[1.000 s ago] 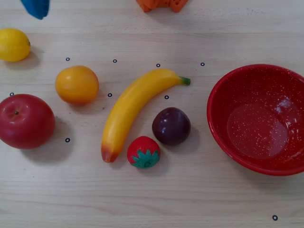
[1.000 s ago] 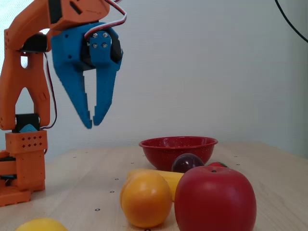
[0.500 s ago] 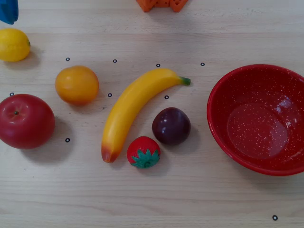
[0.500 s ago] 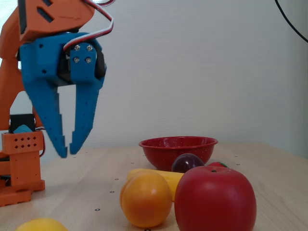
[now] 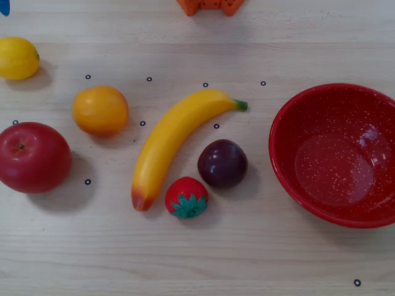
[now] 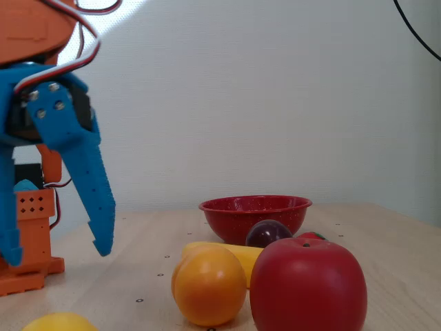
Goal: Put the lemon in the red bowl.
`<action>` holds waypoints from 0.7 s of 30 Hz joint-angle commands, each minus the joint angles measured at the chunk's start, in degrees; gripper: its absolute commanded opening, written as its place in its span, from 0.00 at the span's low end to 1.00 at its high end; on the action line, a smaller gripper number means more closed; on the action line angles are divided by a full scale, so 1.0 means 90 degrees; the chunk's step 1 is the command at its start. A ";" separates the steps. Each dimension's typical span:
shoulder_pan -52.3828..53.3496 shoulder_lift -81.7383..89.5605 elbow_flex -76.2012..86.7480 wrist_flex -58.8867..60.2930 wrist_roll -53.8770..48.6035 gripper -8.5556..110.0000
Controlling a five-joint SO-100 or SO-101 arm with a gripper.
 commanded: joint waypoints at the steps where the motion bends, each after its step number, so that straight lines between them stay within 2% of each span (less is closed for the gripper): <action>1: -0.0430 0.0254 -0.0566 0.0576 0.0352 0.36; 6: -0.0801 -0.0078 -0.0664 0.0576 0.0674 0.53; 10: -0.0977 -0.0264 -0.0645 0.0576 0.1016 0.61; 17: -0.0986 -0.0537 -0.0684 0.0576 0.1152 0.70; 21: -0.0898 -0.0732 -0.0781 0.0576 0.1084 0.70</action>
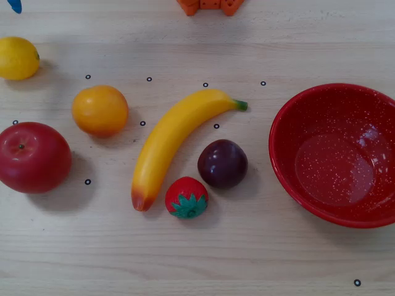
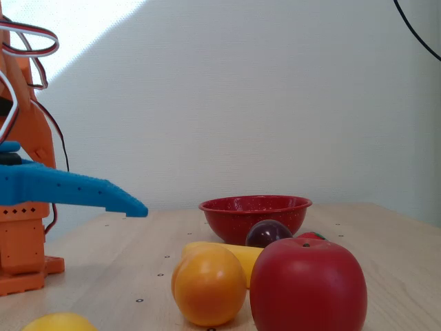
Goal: Put the lemon in the red bowl.
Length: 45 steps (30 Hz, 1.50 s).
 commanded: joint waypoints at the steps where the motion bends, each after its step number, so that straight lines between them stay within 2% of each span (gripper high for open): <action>1: -0.0049 0.0205 -0.0684 0.0576 0.0059 0.70; 14: 0.0303 -0.0752 -0.1533 0.0576 -0.0146 0.76; 27: 0.0723 -0.1270 -0.1904 0.0576 -0.0430 0.76; 45: 0.0713 -0.1660 -0.2285 0.0576 -0.0391 0.74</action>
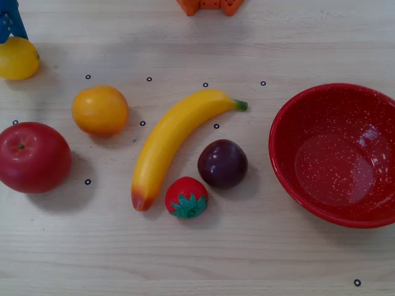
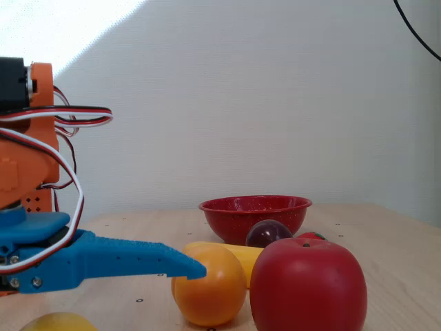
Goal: Put the lemon in the red bowl.
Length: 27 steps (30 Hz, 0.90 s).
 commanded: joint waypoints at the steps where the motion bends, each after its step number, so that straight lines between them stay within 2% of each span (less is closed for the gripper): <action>1: 0.0146 0.0400 -0.0566 0.0576 -0.0098 0.74; 13: 0.0127 0.0176 -0.0850 0.0566 -0.0127 0.73; 27: 0.0146 0.0215 -0.0889 0.0566 -0.0166 0.66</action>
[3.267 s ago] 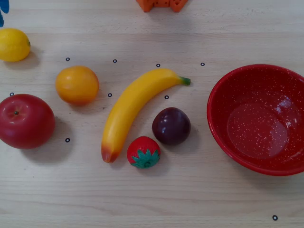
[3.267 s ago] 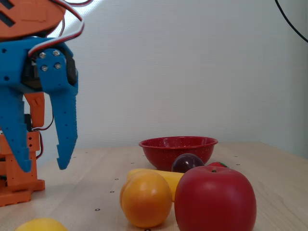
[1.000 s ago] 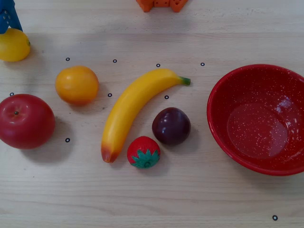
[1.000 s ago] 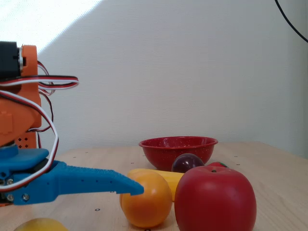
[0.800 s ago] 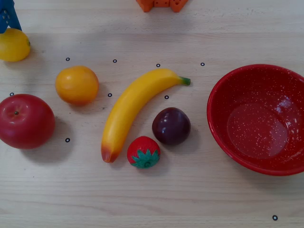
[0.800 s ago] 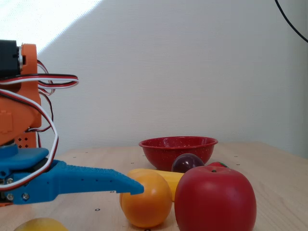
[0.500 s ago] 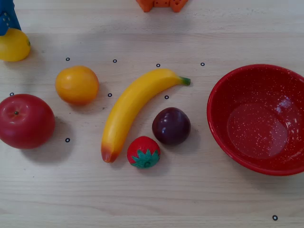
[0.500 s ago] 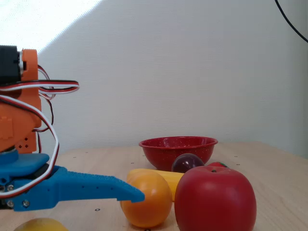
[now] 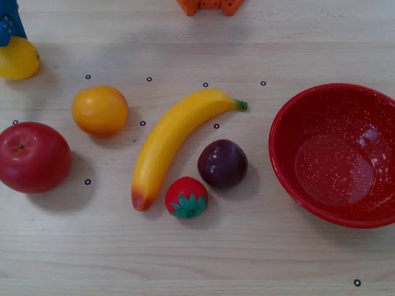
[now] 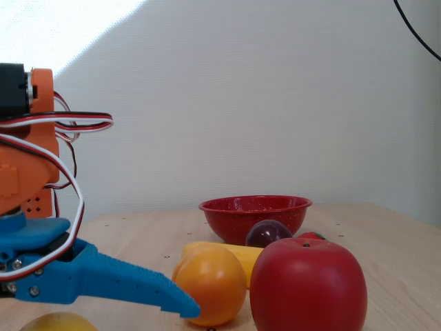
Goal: Put the lemon in the red bowl.
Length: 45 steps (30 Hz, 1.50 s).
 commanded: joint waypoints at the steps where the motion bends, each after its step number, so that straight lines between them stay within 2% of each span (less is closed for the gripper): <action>1: 0.0146 0.0430 -0.0635 0.0566 -0.0176 0.66; 16: 0.0098 0.0439 -0.0654 0.0566 -0.0186 0.53; 45: 0.0166 0.0410 -0.0762 0.0566 -0.0381 0.38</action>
